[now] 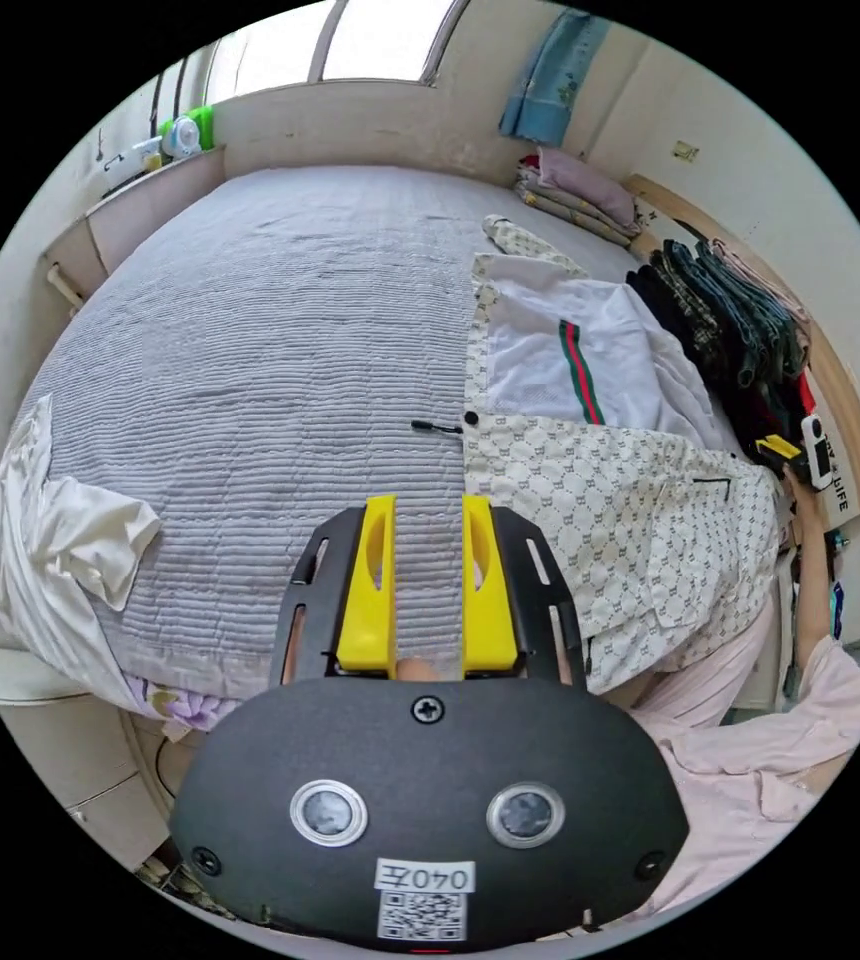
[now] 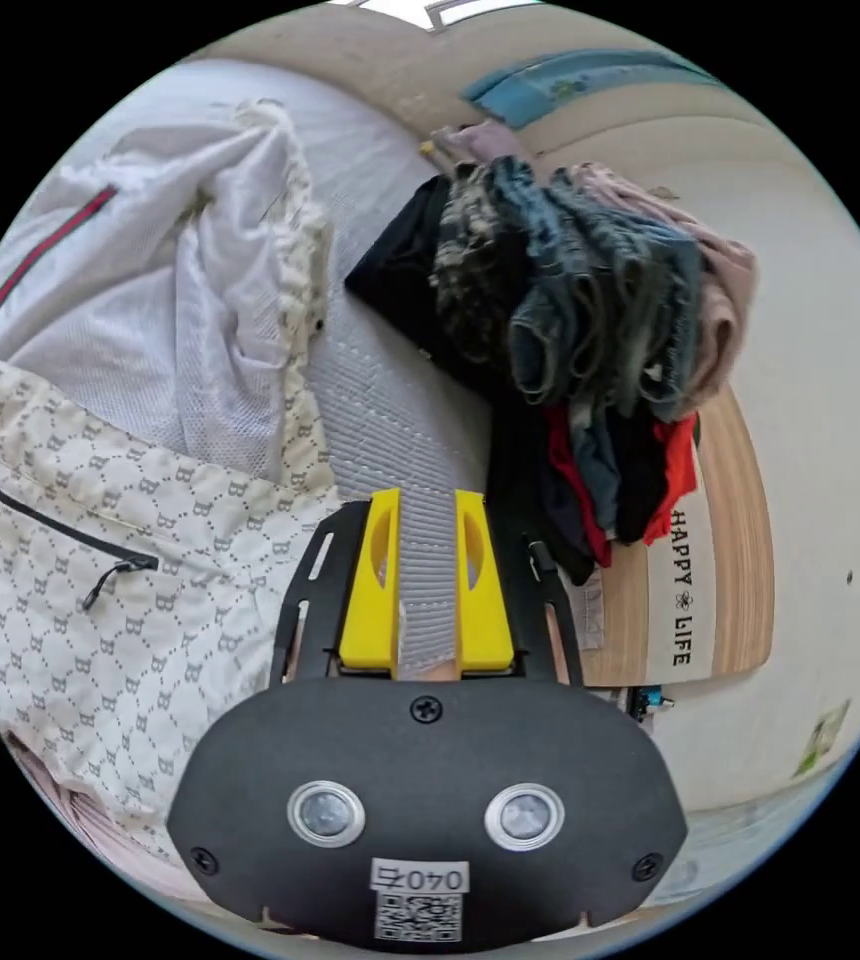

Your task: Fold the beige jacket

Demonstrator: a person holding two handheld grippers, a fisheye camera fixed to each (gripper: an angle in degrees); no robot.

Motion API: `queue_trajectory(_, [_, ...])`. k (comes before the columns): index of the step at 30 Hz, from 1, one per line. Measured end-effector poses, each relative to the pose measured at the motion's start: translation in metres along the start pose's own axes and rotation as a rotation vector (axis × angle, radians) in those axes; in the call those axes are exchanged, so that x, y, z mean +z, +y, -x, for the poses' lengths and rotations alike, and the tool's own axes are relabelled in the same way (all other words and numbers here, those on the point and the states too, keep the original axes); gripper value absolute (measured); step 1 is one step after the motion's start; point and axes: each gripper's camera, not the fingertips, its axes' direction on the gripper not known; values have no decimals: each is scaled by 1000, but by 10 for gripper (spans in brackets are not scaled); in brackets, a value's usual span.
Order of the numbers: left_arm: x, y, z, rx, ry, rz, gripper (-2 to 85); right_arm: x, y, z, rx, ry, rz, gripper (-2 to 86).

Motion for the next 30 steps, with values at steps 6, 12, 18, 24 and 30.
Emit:
queue_trajectory(6, [-27,58,-6,59,151,59,46,-90,72,-22,0,-357,-302,1])
queue_trajectory(12, [-2,38,-32,123,51,83,54,-22,66,44,-227,-437,114,-5])
queue_trajectory(18, [0,-83,-26,140,58,20,58,-87,26,-24,-120,-375,-135,16])
queue_trajectory(24, [70,-219,-43,130,58,87,69,-73,-72,-94,18,-442,-233,39])
queue_trajectory(30, [139,-317,-66,29,175,135,93,-9,-186,-105,80,-610,-152,102])
